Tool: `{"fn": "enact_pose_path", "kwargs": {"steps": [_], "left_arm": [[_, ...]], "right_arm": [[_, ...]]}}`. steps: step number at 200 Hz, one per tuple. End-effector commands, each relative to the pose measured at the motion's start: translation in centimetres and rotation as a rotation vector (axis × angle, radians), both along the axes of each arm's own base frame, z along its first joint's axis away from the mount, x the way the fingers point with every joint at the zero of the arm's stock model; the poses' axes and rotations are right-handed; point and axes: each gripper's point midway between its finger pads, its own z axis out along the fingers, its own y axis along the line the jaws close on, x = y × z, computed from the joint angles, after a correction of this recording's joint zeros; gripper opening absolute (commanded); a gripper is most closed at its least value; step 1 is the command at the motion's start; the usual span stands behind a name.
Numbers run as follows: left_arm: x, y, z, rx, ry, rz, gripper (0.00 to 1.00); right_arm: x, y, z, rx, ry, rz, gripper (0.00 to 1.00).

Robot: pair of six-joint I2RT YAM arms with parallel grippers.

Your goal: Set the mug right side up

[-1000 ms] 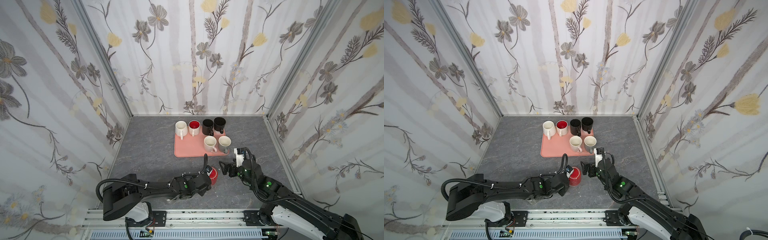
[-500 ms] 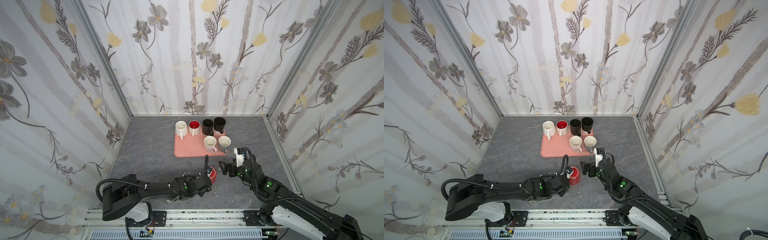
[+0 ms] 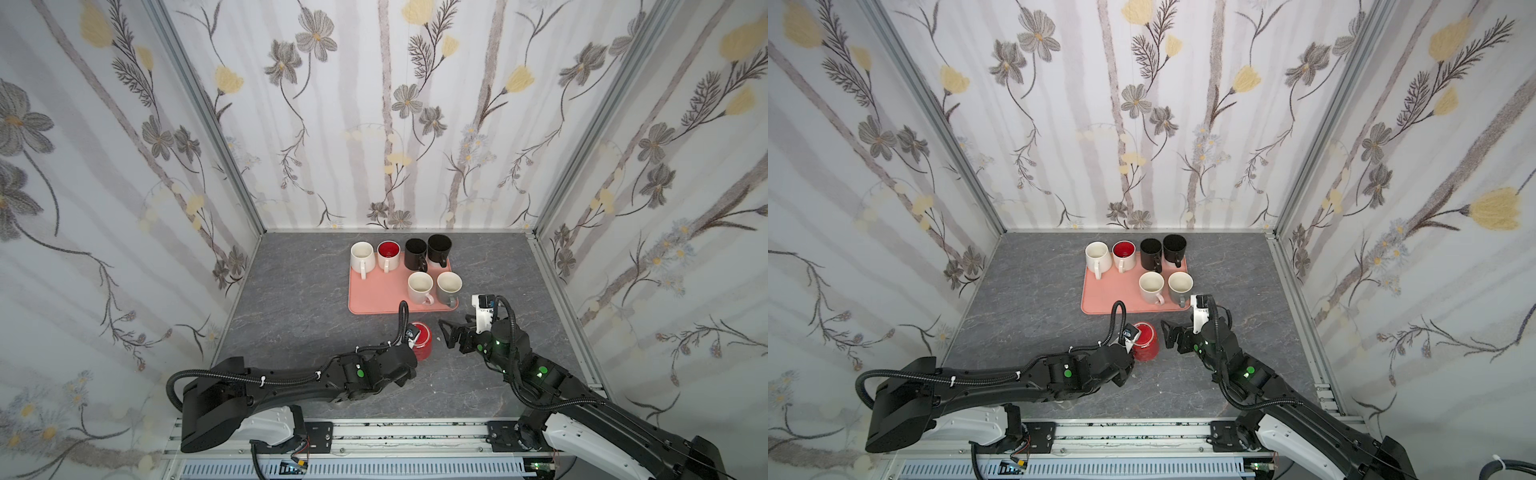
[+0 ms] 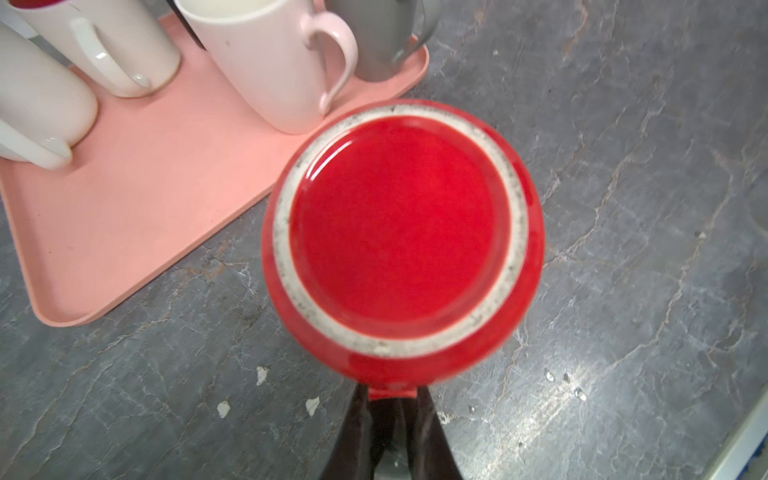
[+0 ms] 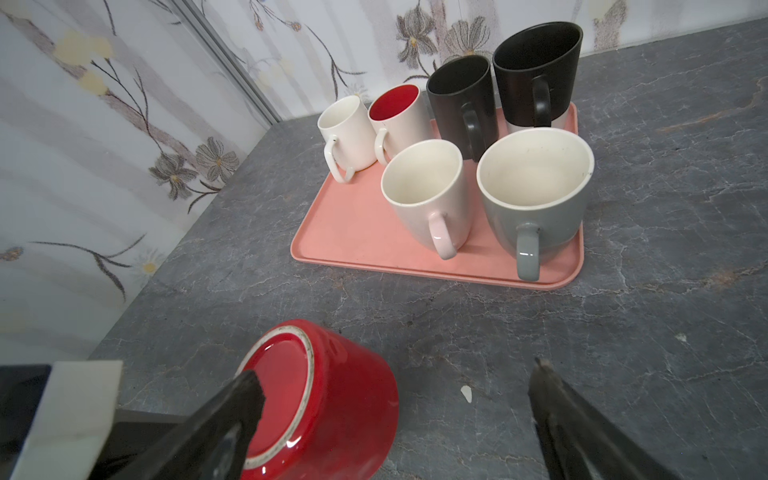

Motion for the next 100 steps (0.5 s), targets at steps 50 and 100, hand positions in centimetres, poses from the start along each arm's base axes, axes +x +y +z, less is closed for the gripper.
{"fn": "enact_pose_path", "kwargs": {"steps": [50, 100], "left_arm": [[5.0, 2.3, 11.3, -0.351, -0.19, 0.154, 0.0], [7.1, 4.8, 18.9, -0.615, -0.303, 0.184, 0.0]], "right_arm": [[-0.6, 2.5, 6.7, 0.207, -0.174, 0.13, 0.98], [-2.4, 7.7, 9.6, 0.38, -0.215, 0.41, 0.87]]}}
